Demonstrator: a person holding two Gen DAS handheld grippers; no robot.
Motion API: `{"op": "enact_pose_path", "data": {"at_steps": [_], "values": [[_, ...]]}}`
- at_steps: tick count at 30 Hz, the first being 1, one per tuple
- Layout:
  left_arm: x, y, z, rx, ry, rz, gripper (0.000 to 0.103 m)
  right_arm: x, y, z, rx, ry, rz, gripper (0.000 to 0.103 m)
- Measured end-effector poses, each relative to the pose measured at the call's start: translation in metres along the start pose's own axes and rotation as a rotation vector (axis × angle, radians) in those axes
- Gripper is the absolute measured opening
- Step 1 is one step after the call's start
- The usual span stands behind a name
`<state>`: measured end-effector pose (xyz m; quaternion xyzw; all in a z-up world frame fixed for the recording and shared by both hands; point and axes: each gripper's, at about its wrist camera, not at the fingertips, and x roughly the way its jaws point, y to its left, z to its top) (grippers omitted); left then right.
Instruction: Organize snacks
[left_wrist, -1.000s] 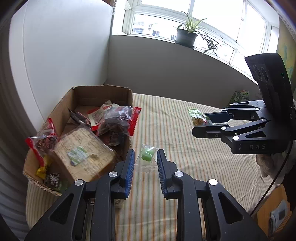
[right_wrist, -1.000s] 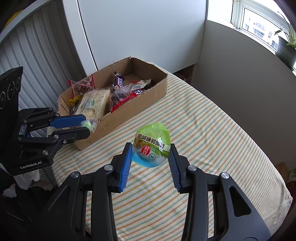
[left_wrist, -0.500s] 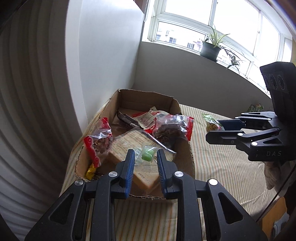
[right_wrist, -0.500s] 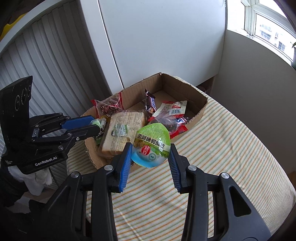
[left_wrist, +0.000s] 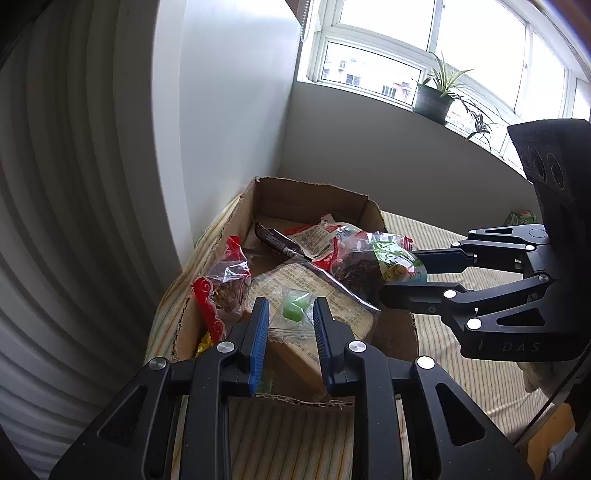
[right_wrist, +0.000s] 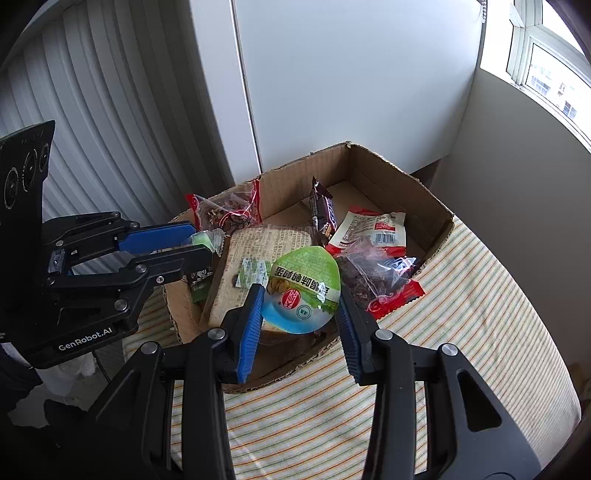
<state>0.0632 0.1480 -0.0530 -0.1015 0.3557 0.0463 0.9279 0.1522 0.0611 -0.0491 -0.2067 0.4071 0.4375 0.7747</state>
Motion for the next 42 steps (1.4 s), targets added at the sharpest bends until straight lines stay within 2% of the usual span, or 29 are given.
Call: {"op": "enact_pose_path", "data": {"at_steps": [11, 13, 15, 16, 20, 23, 25, 27, 31, 33, 42], "values": [[0.0, 0.003, 0.004, -0.011, 0.001, 0.013, 0.023, 0.011, -0.004, 0.004, 0.004, 0.012, -0.012, 0.041], [0.0, 0.003, 0.005, -0.01, 0.0, 0.016, 0.023, 0.01, -0.004, 0.004, 0.002, 0.007, -0.009, 0.049], [0.0, 0.003, 0.006, -0.011, 0.0, 0.018, 0.024, 0.007, -0.003, 0.004, -0.001, -0.009, -0.017, 0.065], [-0.001, 0.003, 0.006, -0.012, 0.0, 0.019, 0.025, 0.006, -0.002, 0.003, -0.005, -0.014, -0.021, 0.066], [-0.003, 0.003, 0.006, -0.01, -0.003, 0.027, 0.031, 0.0, -0.003, 0.002, -0.006, -0.019, -0.02, 0.068], [-0.005, 0.002, 0.006, -0.008, -0.007, 0.031, 0.047, -0.004, -0.004, -0.001, -0.007, -0.026, -0.037, 0.083], [-0.006, 0.001, 0.007, -0.006, -0.012, 0.038, 0.049, -0.007, -0.006, -0.003, -0.003, -0.033, -0.044, 0.084], [-0.007, 0.001, 0.008, -0.006, -0.01, 0.049, 0.058, -0.01, -0.008, -0.005, 0.003, -0.035, -0.053, 0.085], [-0.013, -0.001, 0.007, -0.006, -0.016, 0.066, 0.061, -0.02, -0.01, -0.012, 0.014, -0.048, -0.078, 0.091], [-0.017, -0.003, 0.006, -0.008, -0.021, 0.081, 0.07, -0.027, -0.011, -0.016, 0.03, -0.068, -0.075, 0.092], [-0.04, -0.011, -0.002, -0.023, -0.077, 0.111, 0.071, -0.059, -0.005, -0.034, 0.111, -0.176, -0.125, 0.092]]}}
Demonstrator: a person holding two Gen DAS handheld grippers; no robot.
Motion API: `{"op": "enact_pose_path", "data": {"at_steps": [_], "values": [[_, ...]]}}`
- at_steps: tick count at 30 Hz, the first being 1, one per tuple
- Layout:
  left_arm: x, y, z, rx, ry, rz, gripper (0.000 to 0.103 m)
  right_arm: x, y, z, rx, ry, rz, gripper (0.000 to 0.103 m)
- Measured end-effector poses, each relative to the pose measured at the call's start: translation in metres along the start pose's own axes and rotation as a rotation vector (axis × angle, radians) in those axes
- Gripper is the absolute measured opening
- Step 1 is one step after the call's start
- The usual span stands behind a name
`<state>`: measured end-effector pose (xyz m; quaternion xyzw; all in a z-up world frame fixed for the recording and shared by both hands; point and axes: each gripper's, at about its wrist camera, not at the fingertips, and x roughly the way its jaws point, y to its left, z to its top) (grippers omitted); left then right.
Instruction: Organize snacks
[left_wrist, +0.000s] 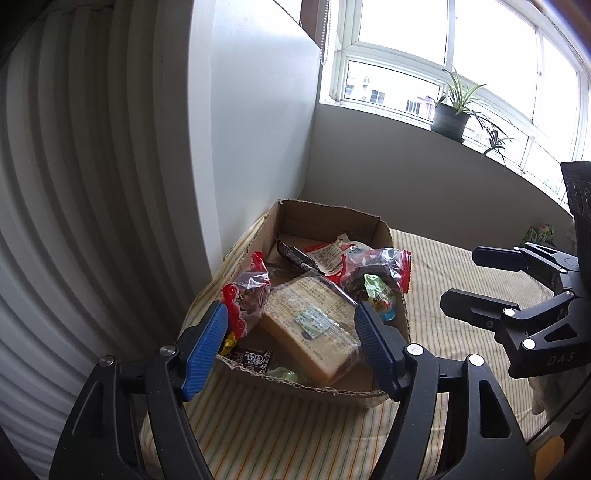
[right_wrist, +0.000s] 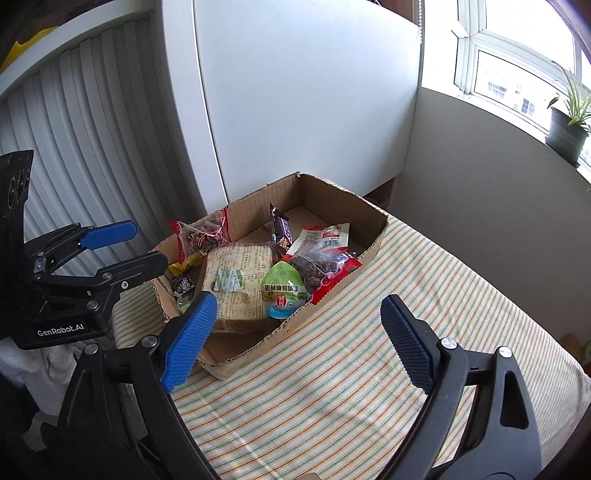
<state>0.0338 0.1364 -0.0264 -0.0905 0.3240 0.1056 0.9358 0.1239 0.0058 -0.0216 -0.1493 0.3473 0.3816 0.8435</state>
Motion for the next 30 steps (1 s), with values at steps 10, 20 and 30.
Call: {"op": "enact_pose_path", "data": {"at_steps": [10, 20, 30], "values": [[-0.026, -0.013, -0.009, -0.017, -0.047, 0.012, 0.072, -0.041, 0.006, -0.018, 0.053, -0.096, -0.059, 0.098], [-0.045, -0.023, -0.026, -0.037, -0.054, 0.061, 0.078, -0.081, 0.013, -0.04, 0.064, -0.174, -0.132, 0.102], [-0.057, -0.032, -0.033, -0.031, -0.065, 0.06, 0.078, -0.099, 0.012, -0.062, 0.077, -0.175, -0.174, 0.103]]}}
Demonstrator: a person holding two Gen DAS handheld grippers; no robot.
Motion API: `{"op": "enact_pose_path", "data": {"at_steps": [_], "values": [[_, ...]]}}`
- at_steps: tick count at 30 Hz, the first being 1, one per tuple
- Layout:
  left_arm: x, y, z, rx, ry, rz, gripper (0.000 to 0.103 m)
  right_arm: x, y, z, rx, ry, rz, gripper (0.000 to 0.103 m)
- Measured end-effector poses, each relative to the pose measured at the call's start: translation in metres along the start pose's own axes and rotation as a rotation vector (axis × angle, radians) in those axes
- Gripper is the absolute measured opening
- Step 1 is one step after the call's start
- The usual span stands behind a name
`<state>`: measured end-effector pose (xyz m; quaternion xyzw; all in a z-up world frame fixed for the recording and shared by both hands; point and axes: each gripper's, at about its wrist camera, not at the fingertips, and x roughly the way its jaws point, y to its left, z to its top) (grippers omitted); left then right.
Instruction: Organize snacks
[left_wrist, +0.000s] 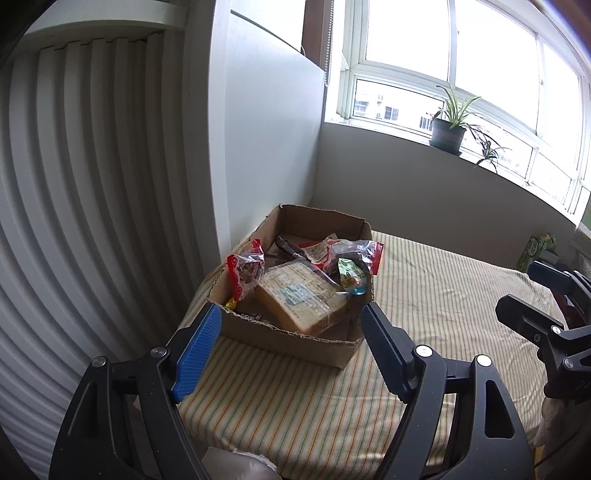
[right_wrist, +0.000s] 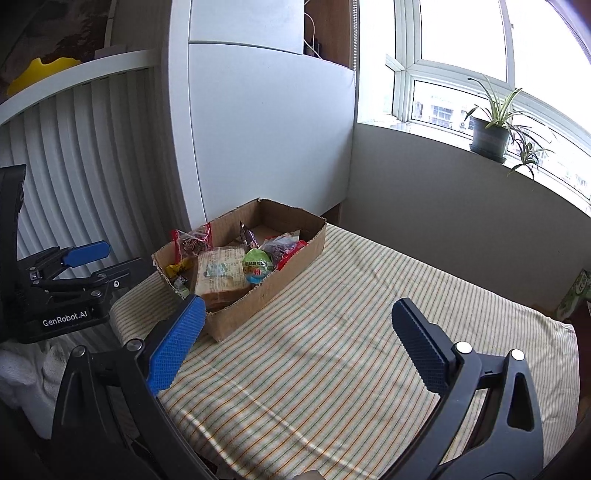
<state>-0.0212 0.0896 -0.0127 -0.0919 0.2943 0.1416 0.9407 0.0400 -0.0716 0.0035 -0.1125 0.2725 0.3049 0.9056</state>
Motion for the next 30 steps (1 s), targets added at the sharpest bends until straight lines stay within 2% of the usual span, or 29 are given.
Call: {"op": "enact_pose_path", "data": {"at_steps": [30], "values": [[-0.0097, -0.0072, 0.0002, 0.007, -0.013, -0.018, 0.078, -0.0085, -0.0049, -0.0055, 0.037, -0.001, -0.011, 0.103]]}}
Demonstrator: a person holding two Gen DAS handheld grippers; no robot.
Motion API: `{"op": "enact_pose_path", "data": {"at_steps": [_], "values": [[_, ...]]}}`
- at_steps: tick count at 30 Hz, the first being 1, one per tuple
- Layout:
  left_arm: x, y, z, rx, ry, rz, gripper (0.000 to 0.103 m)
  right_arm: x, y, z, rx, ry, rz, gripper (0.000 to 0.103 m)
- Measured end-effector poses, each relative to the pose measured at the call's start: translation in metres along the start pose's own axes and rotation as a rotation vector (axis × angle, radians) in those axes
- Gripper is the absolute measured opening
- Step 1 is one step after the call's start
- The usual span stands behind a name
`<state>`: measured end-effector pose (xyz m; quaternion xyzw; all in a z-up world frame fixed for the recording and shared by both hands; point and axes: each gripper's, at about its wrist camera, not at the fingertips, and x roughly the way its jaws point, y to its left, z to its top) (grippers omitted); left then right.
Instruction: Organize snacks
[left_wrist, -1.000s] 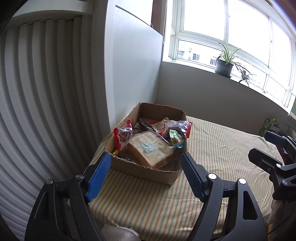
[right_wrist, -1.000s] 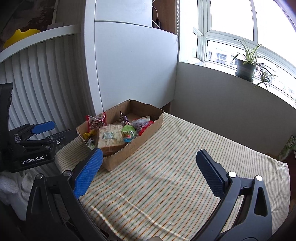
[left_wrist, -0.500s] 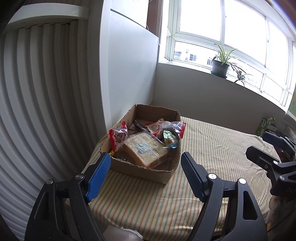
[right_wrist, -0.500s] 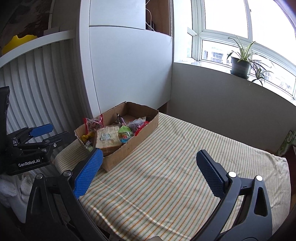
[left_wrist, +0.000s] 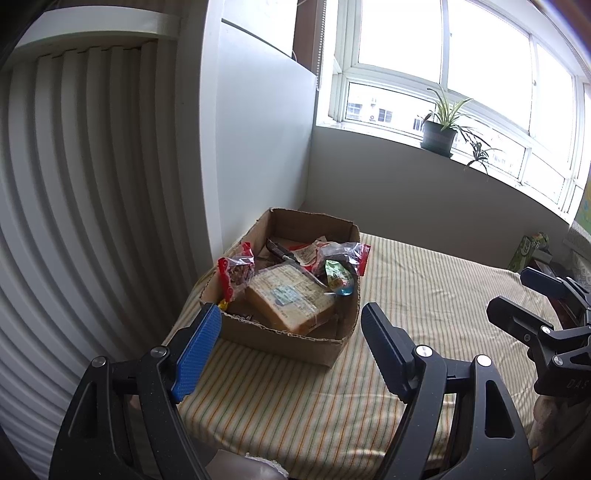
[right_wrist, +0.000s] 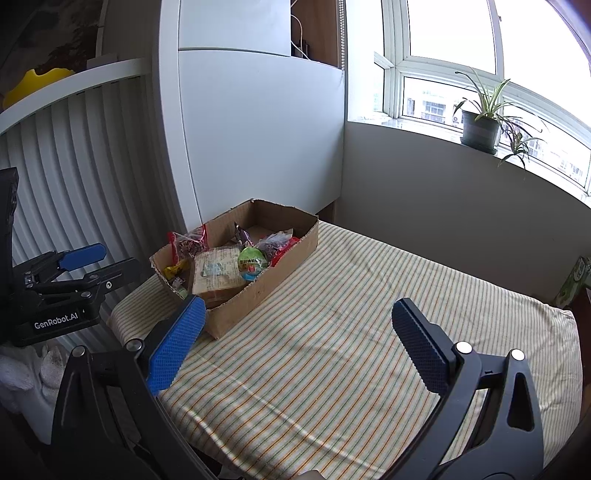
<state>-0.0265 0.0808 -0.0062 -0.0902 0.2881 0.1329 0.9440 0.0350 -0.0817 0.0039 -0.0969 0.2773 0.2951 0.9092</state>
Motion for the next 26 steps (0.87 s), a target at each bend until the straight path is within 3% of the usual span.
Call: {"op": "enact_pose_path", "data": {"at_steps": [26], "values": [[0.0025, -0.0075, -0.0042, 0.015, 0.006, -0.009, 0.078, 0.0035, -0.0069, -0.0073, 0.029, 0.018, -0.008, 0.103]]}}
